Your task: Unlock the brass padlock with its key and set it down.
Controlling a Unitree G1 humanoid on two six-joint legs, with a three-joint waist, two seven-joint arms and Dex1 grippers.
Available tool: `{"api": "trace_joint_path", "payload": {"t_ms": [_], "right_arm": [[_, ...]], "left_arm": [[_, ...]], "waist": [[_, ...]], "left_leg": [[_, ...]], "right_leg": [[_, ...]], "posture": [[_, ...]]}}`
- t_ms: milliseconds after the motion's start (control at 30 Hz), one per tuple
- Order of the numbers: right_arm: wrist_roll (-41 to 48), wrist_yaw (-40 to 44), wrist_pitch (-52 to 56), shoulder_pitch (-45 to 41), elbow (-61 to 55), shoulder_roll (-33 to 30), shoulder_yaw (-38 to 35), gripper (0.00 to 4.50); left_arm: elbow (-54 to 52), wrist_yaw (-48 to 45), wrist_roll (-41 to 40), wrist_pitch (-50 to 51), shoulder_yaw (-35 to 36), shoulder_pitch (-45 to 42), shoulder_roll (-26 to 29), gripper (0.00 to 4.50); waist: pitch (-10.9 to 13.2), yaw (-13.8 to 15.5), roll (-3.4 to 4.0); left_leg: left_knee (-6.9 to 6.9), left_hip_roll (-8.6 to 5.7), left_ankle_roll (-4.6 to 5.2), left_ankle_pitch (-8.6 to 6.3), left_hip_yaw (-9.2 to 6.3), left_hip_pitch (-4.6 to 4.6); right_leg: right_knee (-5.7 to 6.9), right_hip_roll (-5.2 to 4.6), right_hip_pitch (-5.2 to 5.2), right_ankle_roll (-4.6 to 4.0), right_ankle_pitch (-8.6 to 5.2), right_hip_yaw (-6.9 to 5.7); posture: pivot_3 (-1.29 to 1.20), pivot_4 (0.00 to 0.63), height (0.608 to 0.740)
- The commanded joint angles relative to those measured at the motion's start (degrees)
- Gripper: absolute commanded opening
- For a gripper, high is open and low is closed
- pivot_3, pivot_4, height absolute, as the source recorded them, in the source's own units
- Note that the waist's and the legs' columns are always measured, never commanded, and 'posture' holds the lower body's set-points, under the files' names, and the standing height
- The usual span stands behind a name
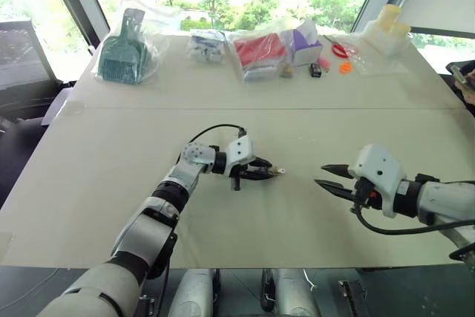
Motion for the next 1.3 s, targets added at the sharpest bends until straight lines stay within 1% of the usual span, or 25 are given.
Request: {"api": "trace_joint_path", "payload": {"t_ms": [33, 100, 167, 267, 367, 433, 600, 700, 733, 767, 800, 833, 867, 1100, 1133, 1200, 1300], "right_arm": [[-2.11, -0.51, -2.84, -1.92, 0.62, -0.22, 1.79, 1.43], [-6.84, -2.10, -6.15, -3.69, 2.37, -0.32, 5.80, 1.43], [-14.70, -3.51, -12.91, -6.95, 5.36, -0.12, 13.06, 1.43], [-24.21, -5.79, -20.87, -12.08, 10.08, 1.44, 20.87, 1.43], [-31.30, -7.41, -28.28, -15.73, 14.80, 3.18, 25.58, 1.43], [-35.50, -8.84, -33.04, -18.48, 17.94, 5.10, 28.40, 1.43], [-38.83, -8.73, -38.75, -21.28, 21.60, 8.96, 29.86, 1.43], [-39.88, -8.09, -40.59, -22.18, 23.15, 10.36, 30.26, 2.30], [-40.21, -7.82, -40.67, -22.45, 23.41, 10.83, 30.34, 2.72], [-40.63, -7.66, -41.00, -22.79, 23.63, 11.23, 30.45, 3.34], [-40.85, -7.45, -41.17, -23.06, 23.75, 11.67, 30.52, 3.83], [-41.02, -7.28, -41.35, -23.21, 23.85, 12.01, 30.51, 4.18], [-41.27, -7.06, -41.64, -23.28, 23.88, 12.28, 30.53, 4.35], [-42.03, -6.26, -41.93, -23.59, 23.52, 14.17, 30.26, 4.35], [-42.17, -6.12, -41.82, -23.72, 23.45, 14.44, 30.27, 4.13], [-42.36, -5.75, -41.91, -23.79, 23.38, 14.75, 30.07, 3.51], [-42.57, -5.39, -41.91, -23.86, 23.16, 15.17, 29.95, 1.96]], "left_arm": [[-2.73, -1.27, 0.10, 0.62, 0.82, 0.56, 1.61, 0.76], [-7.19, -4.19, -1.83, 2.87, 1.39, 1.89, 3.11, 0.76], [-15.79, -7.12, -4.97, 7.96, 2.20, 3.85, 5.49, 0.76], [-26.87, -7.69, -8.38, 15.40, 3.82, 5.95, 8.63, 0.76], [-34.22, -6.75, -10.09, 20.20, 5.22, 7.61, 11.26, 0.76], [-38.55, -5.60, -11.42, 23.32, 6.49, 8.71, 12.94, 0.76], [-43.67, -3.42, -12.41, 27.08, 7.00, 10.39, 14.93, 0.76], [-45.07, -2.59, -12.58, 27.95, 7.11, 11.02, 15.38, 0.76], [-45.41, -2.38, -12.60, 28.17, 7.11, 11.17, 15.47, 0.76], [-45.63, -2.19, -12.61, 28.26, 7.11, 11.28, 15.52, 0.76], [-45.78, -2.01, -12.62, 28.36, 7.13, 11.35, 15.57, 0.76], [-45.87, -1.89, -12.65, 28.44, 7.12, 11.39, 15.63, 0.76], [-45.85, -1.74, -12.65, 28.38, 7.06, 11.38, 15.64, 0.76], [-45.54, -1.06, -12.43, 27.70, 6.33, 11.45, 15.56, 0.76], [-45.50, -1.05, -12.37, 27.58, 6.24, 11.47, 15.56, 0.76], [-45.50, -0.93, -12.32, 27.55, 6.06, 11.38, 15.44, 0.76], [-45.18, -0.78, -12.05, 27.08, 5.80, 11.17, 15.29, 0.76]], "waist": [[0.00, -0.11, -0.01], [0.00, -0.45, 0.00], [0.00, -0.74, 0.01], [0.02, -1.15, 0.02], [0.01, -0.80, 0.03], [0.02, -1.13, 0.00], [0.01, -1.50, 0.01], [0.01, -1.62, 0.00], [0.01, -1.59, 0.01], [0.01, -1.63, 0.01], [0.01, -1.65, 0.01], [0.01, -1.67, 0.01], [0.01, -1.67, 0.01], [0.01, -1.65, 0.01], [0.01, -1.66, 0.01], [0.01, -1.64, 0.01], [0.01, -1.62, 0.01]], "left_leg": [[0.00, 0.00, 0.00, 0.00, 0.00, 0.00], [0.00, 0.01, 0.00, 0.00, 0.00, 0.00], [-0.02, 0.04, 0.01, -0.01, 0.02, 0.00], [-0.04, 0.07, 0.01, -0.01, 0.01, -0.04], [-0.03, 0.02, 0.01, 0.00, -0.02, -0.08], [0.00, 0.00, 0.01, 0.00, 0.02, -0.07], [0.02, -0.03, 0.01, 0.00, 0.02, -0.08], [0.02, -0.04, 0.01, 0.00, 0.05, -0.07], [0.02, -0.04, 0.01, 0.00, 0.04, -0.07], [0.02, -0.04, 0.01, 0.00, 0.04, -0.07], [0.02, -0.04, 0.01, 0.00, 0.04, -0.07], [0.02, -0.04, 0.01, 0.00, 0.04, -0.06], [0.02, -0.04, 0.01, 0.00, 0.04, -0.06], [0.02, -0.04, 0.01, 0.00, 0.06, -0.06], [0.02, -0.04, 0.01, 0.00, 0.05, -0.05], [0.02, -0.04, 0.01, 0.00, 0.05, -0.05], [0.02, -0.04, 0.01, 0.00, 0.06, -0.05]], "right_leg": [[0.00, 0.00, 0.00, 0.00, 0.00, 0.00], [0.01, 0.00, -0.01, -0.01, 0.00, -0.01], [0.04, 0.04, -0.06, -0.01, 0.00, -0.01], [0.09, 0.07, -0.14, -0.01, -0.01, -0.01], [0.10, 0.07, -0.15, 0.01, 0.00, 0.00], [0.07, 0.07, -0.12, 0.04, 0.02, 0.00], [0.09, 0.07, -0.11, 0.20, 0.09, 0.01], [0.08, 0.07, -0.10, 0.20, 0.10, 0.01], [0.09, 0.08, -0.10, 0.20, 0.10, 0.01], [0.09, 0.08, -0.10, 0.21, 0.10, 0.01], [0.09, 0.09, -0.10, 0.21, 0.10, 0.01], [0.10, 0.09, -0.10, 0.20, 0.10, 0.01], [0.10, 0.09, -0.10, 0.20, 0.10, 0.01], [0.10, 0.09, -0.10, 0.21, 0.11, 0.01], [0.11, 0.10, -0.10, 0.21, 0.11, 0.01], [0.12, 0.10, -0.10, 0.22, 0.11, 0.01], [0.12, 0.10, -0.10, 0.22, 0.12, 0.01]], "posture": [[0.00, 0.150, 0.740], [0.00, 0.150, 0.740], [0.00, 0.150, 0.740], [0.00, 0.150, 0.740], [0.00, 0.150, 0.740], [0.00, 0.150, 0.740], [0.00, 0.150, 0.740], [0.00, 0.150, 0.740], [0.00, 0.150, 0.740], [0.00, 0.150, 0.740], [0.00, 0.150, 0.740], [0.00, 0.150, 0.740], [0.00, 0.150, 0.740], [0.00, 0.150, 0.740], [0.00, 0.150, 0.740], [0.00, 0.150, 0.740], [0.00, 0.150, 0.740]]}}
